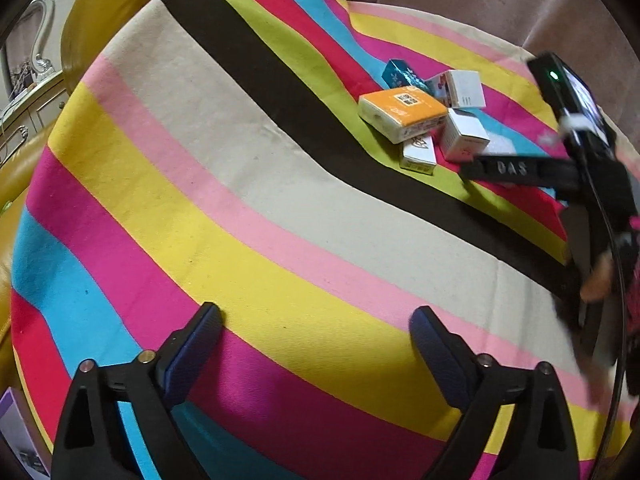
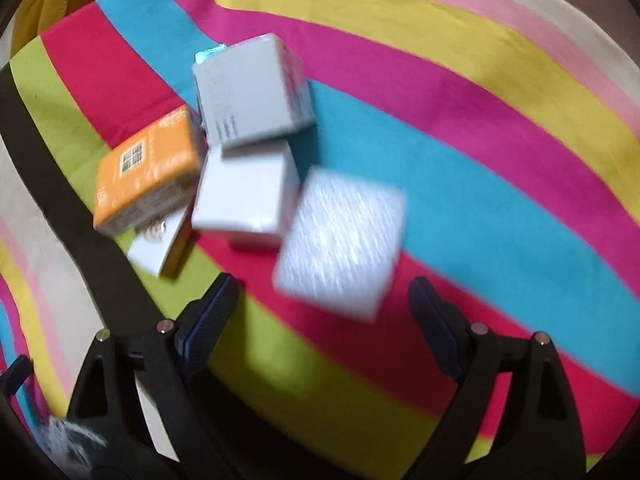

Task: Organize objects
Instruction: 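Grasp the white foam block with the right tool while the left grasps the Ding Zhi Dental box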

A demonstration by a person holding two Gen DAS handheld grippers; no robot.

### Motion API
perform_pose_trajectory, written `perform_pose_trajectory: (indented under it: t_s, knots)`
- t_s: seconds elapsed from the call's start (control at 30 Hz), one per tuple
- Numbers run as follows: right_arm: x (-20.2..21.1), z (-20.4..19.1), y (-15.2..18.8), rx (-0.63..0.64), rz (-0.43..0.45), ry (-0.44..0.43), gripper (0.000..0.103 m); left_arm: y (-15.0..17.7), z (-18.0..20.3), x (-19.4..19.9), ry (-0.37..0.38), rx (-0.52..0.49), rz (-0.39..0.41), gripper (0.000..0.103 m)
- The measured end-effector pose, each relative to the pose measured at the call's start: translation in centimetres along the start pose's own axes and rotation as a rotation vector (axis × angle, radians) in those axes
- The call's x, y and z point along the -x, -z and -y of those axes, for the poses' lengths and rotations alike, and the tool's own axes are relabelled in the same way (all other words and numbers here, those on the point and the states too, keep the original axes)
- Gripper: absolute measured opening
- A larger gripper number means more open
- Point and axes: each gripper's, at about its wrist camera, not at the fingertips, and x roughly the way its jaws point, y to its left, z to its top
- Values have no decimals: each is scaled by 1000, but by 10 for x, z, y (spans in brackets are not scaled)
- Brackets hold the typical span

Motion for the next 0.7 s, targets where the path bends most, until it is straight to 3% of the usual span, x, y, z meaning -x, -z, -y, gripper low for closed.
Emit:
perform_pose_trajectory:
  t_s: [0.03, 0.07, 0.17, 0.33, 0.4, 0.6, 0.63, 0.7]
  knots:
    - [0, 2, -2, -5, -7, -10, 79, 1, -1, -1, 2, -6, -7, 103]
    - [5, 4, 0, -10, 2, -7, 51, 2, 0, -2, -3, -15, -13, 103]
    - [32, 22, 27, -49, 20, -87, 51, 3, 2, -3, -17, -24, -18, 103]
    - [72, 49, 98, -28, 12, -38, 51, -7, 9, -10, -26, -14, -35, 103]
    - [82, 55, 118, -10, 30, -7, 52, -20, 23, -20, -3, -54, -38, 103]
    - [89, 49, 124, -14, 62, 9, 54, -89, 78, -74, 23, -137, -46, 100]
    - [91, 49, 124, -19, 62, 3, 54, -101, 87, -83, 44, -157, -38, 92]
    - [94, 52, 124, -30, 62, -7, 54, -111, 93, -87, 72, -167, -26, 62]
